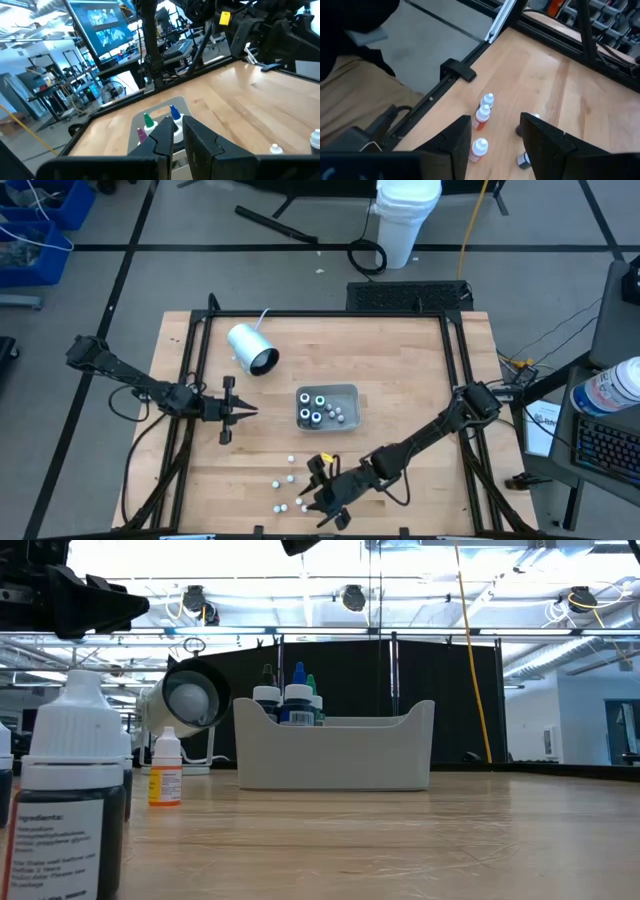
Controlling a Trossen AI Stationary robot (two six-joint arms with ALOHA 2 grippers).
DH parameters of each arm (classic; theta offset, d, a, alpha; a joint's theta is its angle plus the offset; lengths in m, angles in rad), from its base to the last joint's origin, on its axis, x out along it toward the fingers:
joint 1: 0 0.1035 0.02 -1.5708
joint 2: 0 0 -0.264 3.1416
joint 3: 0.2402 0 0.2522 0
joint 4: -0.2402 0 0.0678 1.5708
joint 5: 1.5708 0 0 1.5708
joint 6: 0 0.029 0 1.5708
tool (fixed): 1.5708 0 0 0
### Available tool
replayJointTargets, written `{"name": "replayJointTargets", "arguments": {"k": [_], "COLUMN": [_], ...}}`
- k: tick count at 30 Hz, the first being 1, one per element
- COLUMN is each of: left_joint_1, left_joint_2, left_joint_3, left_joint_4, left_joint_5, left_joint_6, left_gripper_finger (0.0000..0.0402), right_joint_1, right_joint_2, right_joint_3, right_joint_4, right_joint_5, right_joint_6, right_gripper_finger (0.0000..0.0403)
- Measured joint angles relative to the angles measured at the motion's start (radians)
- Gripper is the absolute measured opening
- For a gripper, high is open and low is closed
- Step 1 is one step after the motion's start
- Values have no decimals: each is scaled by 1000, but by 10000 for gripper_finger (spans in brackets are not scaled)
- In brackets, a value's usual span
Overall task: Pick & Place food coloring
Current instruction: Put the small black food coloring bottle into the gray bin
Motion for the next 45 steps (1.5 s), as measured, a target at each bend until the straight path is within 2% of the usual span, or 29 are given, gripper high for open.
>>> {"name": "replayJointTargets", "arguments": {"k": [5, 12, 18, 21, 25, 28, 32, 35, 41, 45], "left_joint_1": [0, 0, 0, 0, -4, -25, -65, -95, -150, -180], "left_joint_2": [-1, -2, -2, 0, 34, 104, 238, 353, 627, 801], "left_joint_3": [0, 0, 0, 0, 0, 28, 177, 370, 784, 1005], "left_joint_4": [46, 53, 62, 57, 0, -28, -138, -370, -983, -1194], "left_joint_5": [-25, -24, -23, -4, 53, 13, -26, -28, -18, 53], "left_joint_6": [2, -73, -136, -272, -450, -519, -536, -572, -875, -1051], "left_gripper_finger": [49, 49, 49, 49, 49, 49, 49, 48, 9, 15], "right_joint_1": [7, 2, 2, 2, -2, -28, -88, -127, -151, -151], "right_joint_2": [-68, -385, -685, -809, -933, -1019, -1130, -1207, -1313, -1349], "right_joint_3": [-45, -321, -698, -878, -1074, -1172, -1240, -1249, -1249, -1249], "right_joint_4": [-29, 13, 366, 528, 656, 737, 755, 675, 491, 455], "right_joint_5": [26, 26, 36, 140, 294, 353, 367, 364, 354, 299], "right_joint_6": [0, -68, -110, -108, -126, -162, -164, -161, -108, -114], "right_gripper_finger": [122, 11, 13, 3, 2, 1, 1, 0, 0, 0]}}
